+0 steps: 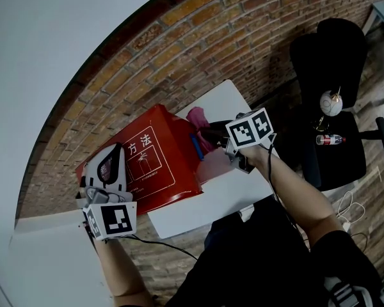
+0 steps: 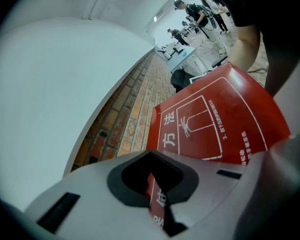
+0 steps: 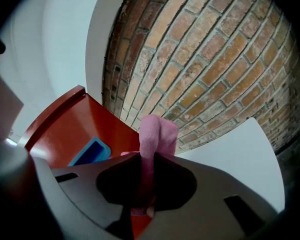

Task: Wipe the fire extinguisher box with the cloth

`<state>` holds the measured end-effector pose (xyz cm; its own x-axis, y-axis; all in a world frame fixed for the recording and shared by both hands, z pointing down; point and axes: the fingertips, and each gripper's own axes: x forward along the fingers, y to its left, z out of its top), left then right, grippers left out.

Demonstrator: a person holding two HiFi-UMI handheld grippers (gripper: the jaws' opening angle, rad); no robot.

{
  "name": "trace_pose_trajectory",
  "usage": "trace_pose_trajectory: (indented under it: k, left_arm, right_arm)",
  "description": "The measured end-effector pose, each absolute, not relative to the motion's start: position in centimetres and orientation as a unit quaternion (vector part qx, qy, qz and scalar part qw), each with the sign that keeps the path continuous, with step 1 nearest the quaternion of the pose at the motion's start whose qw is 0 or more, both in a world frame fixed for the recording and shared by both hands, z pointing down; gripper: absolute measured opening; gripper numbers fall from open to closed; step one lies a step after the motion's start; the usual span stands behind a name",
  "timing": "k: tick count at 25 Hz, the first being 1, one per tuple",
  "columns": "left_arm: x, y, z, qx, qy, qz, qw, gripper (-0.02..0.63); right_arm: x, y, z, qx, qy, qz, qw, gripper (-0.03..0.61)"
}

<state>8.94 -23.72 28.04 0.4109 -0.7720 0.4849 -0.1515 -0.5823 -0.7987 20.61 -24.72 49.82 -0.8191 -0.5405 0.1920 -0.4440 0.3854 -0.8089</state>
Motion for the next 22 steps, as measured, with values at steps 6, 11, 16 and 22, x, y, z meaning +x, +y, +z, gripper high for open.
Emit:
trace_pose_trajectory:
  k: [6, 11, 16, 22]
  left_arm:
    - [8.9, -23.8, 28.1, -0.763, 0.295, -0.458, 0.348, 0.017]
    - [8.9, -23.8, 28.1, -0.764, 0.298, -0.455, 0.346, 0.017]
    - [8.9, -23.7, 28.1, -0.766, 0.299, -0.453, 0.345, 0.017]
    - [8.9, -23.8, 28.1, -0.766, 0.299, -0.453, 0.345, 0.017]
  right_arm:
    - [20.6, -24.9, 51.8, -0.294, 0.828, -0.475, 0.046, 0.072]
    - [20.5, -25.1, 52.8, -0.295, 0.828, -0.475, 0.046, 0.072]
    - [20.5, -25.3, 54.0, -0.297, 0.825, -0.478, 0.050, 0.072]
    - [20.5, -25.4, 55.5, -0.296, 0.824, -0.481, 0.047, 0.072]
